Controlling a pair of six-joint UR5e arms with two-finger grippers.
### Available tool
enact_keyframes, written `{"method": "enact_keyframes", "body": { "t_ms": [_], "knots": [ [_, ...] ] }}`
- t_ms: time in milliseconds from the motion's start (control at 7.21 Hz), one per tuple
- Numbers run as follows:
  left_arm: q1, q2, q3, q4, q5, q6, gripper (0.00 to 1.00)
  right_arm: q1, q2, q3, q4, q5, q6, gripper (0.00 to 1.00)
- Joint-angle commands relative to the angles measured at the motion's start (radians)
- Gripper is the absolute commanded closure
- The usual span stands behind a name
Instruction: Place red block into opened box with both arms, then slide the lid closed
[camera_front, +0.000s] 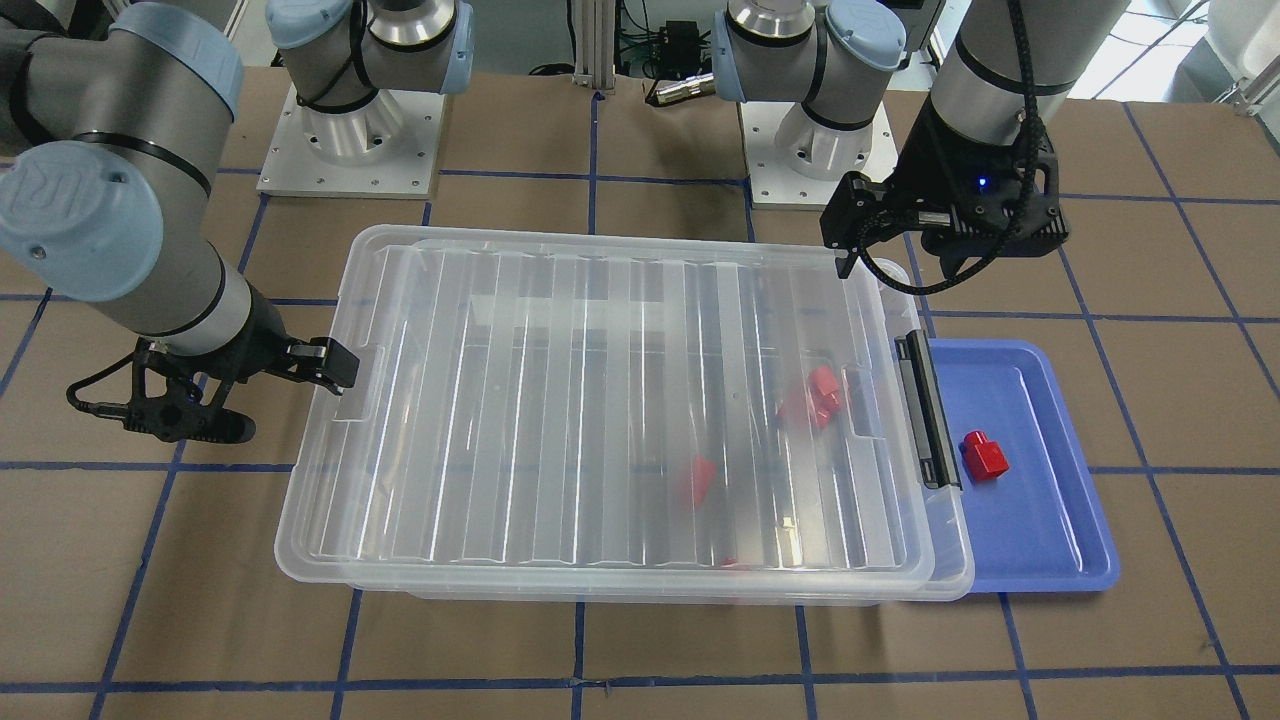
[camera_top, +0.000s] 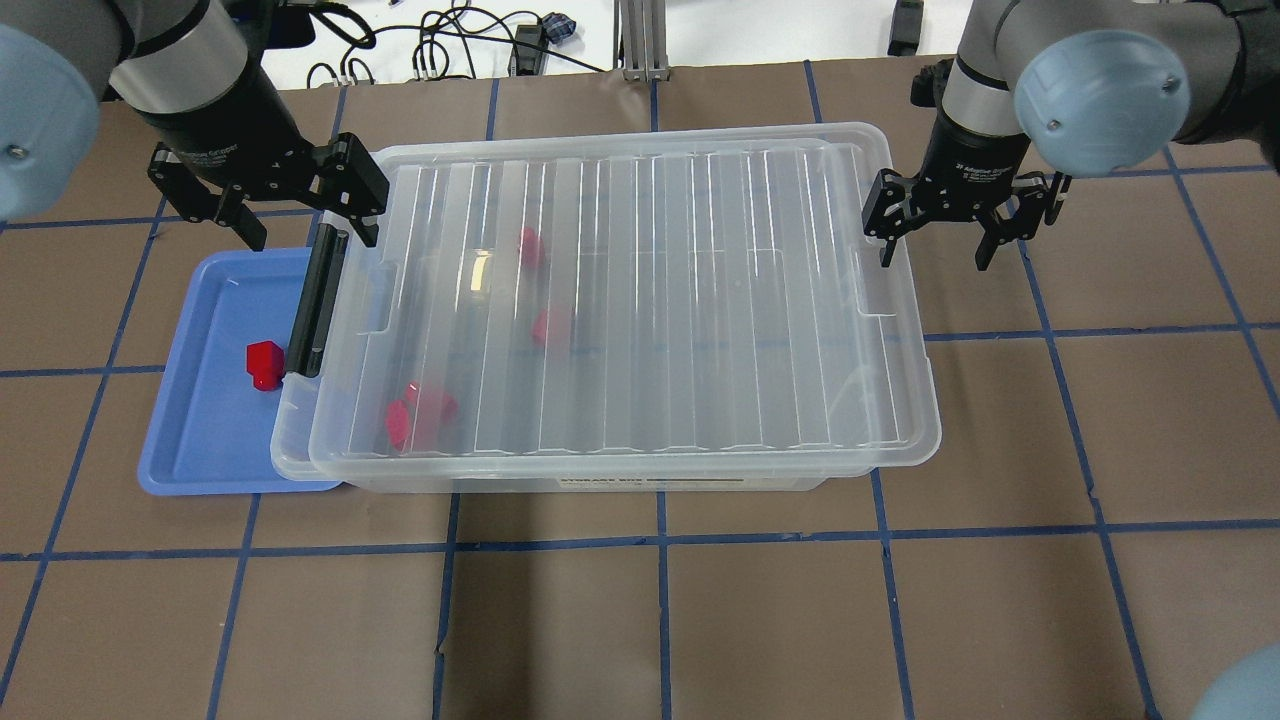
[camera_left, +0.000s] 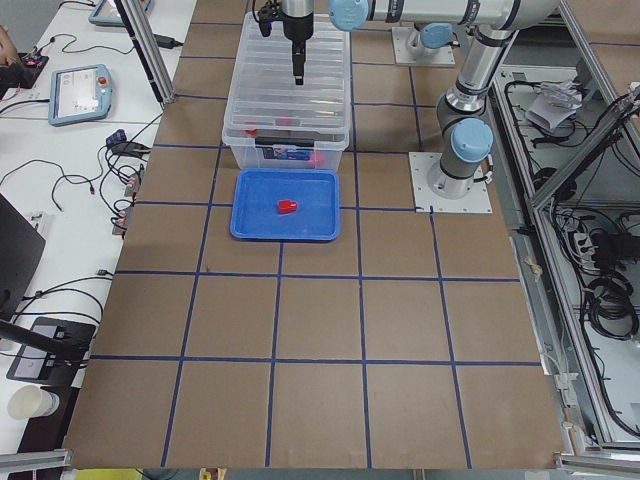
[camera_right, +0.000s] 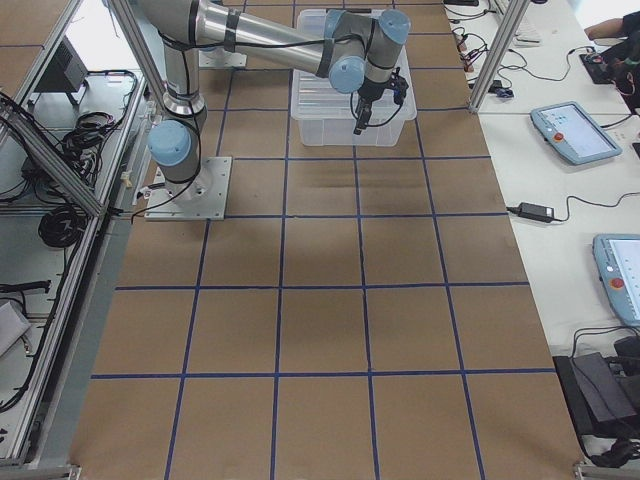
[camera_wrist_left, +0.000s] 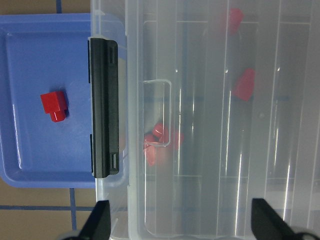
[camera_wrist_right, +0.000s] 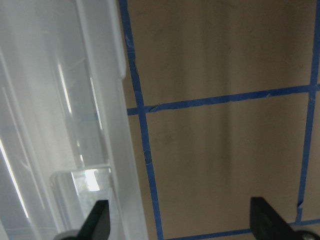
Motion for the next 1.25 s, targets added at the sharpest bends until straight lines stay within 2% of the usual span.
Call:
{"method": "enact_keyframes", "body": {
  "t_ms": [0, 277, 555, 1109],
  "knots": [
    [0.0, -0.001, 0.01, -0.013, 0.004, 0.0, 0.0, 0.0, 0.01, 0.0, -0.003, -0.002, -0.002, 0.0],
    [0.008, -0.008, 0.015, -0.017, 0.007, -0.006, 0.0, -0.006, 0.01, 0.0, -0.005, -0.004, -0.003, 0.0],
    [0.028, 0.002, 0.019, -0.083, 0.011, 0.003, 0.0, -0.009, 0.012, 0.0, -0.011, -0.072, -0.097, 0.0],
    [0.031, 0.0, 0.022, -0.083, 0.013, -0.002, 0.0, -0.101, 0.012, 0.0, -0.006, -0.089, -0.149, 0.0]
  ]
}}
